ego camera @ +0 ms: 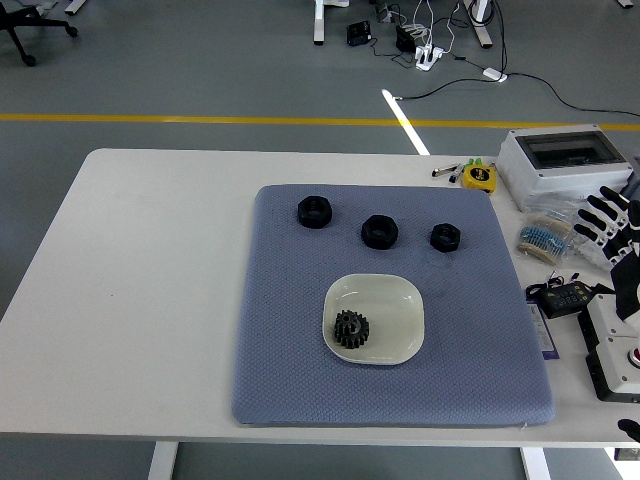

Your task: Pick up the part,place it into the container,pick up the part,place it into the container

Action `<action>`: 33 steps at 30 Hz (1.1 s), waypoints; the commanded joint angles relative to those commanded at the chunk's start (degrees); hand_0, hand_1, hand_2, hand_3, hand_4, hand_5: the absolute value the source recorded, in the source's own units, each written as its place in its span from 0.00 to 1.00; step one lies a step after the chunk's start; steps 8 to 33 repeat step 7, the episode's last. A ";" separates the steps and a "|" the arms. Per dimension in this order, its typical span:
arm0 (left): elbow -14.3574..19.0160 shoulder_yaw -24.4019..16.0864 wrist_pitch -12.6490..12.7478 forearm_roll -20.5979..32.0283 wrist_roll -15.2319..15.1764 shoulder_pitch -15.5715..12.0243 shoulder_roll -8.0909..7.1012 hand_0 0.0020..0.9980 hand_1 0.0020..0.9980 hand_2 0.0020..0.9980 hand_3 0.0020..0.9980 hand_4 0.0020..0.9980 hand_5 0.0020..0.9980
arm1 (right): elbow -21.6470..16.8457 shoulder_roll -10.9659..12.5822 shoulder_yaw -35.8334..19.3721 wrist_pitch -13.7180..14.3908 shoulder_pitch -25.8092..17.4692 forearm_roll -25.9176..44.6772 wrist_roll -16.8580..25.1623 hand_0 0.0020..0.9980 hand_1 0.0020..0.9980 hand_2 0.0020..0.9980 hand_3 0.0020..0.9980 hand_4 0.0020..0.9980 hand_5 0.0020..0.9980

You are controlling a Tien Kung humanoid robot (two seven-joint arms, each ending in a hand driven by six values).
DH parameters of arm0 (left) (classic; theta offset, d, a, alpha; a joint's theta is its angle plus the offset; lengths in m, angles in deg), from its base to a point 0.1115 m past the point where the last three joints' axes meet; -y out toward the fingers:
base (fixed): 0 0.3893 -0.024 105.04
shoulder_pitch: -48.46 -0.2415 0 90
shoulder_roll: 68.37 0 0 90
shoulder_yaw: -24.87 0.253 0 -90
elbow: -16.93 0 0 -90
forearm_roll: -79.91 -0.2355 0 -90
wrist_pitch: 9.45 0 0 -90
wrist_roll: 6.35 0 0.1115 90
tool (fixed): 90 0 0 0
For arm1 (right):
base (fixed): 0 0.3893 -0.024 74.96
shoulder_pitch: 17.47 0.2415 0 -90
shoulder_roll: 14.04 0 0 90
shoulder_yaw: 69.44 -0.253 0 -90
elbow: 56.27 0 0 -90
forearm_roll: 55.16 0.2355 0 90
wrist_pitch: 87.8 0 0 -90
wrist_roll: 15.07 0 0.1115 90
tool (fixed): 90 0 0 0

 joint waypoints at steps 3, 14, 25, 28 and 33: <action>-0.01 0.63 0.17 0.92 -0.29 0.14 0.08 0.70 0.66 0.68 0.58 0.67 0.63 | -0.05 -0.05 -0.02 0.03 0.49 0.23 0.01 0.76 0.76 0.81 0.81 1.00 0.90; -0.01 1.62 0.36 2.30 -0.70 1.06 0.31 0.70 0.66 0.67 0.58 0.68 0.63 | -0.28 0.05 -0.09 0.01 1.71 0.86 0.06 0.75 0.76 0.80 0.80 1.00 0.90; -0.01 1.62 0.36 2.30 -0.70 1.06 0.31 0.70 0.66 0.67 0.58 0.68 0.63 | -0.28 0.05 -0.09 0.01 1.71 0.86 0.06 0.75 0.76 0.80 0.80 1.00 0.90; -0.01 1.62 0.36 2.30 -0.70 1.06 0.31 0.70 0.66 0.67 0.58 0.68 0.63 | -0.28 0.05 -0.09 0.01 1.71 0.86 0.06 0.75 0.76 0.80 0.80 1.00 0.90; -0.01 1.62 0.36 2.30 -0.70 1.06 0.31 0.70 0.66 0.67 0.58 0.68 0.63 | -0.28 0.05 -0.09 0.01 1.71 0.86 0.06 0.75 0.76 0.80 0.80 1.00 0.90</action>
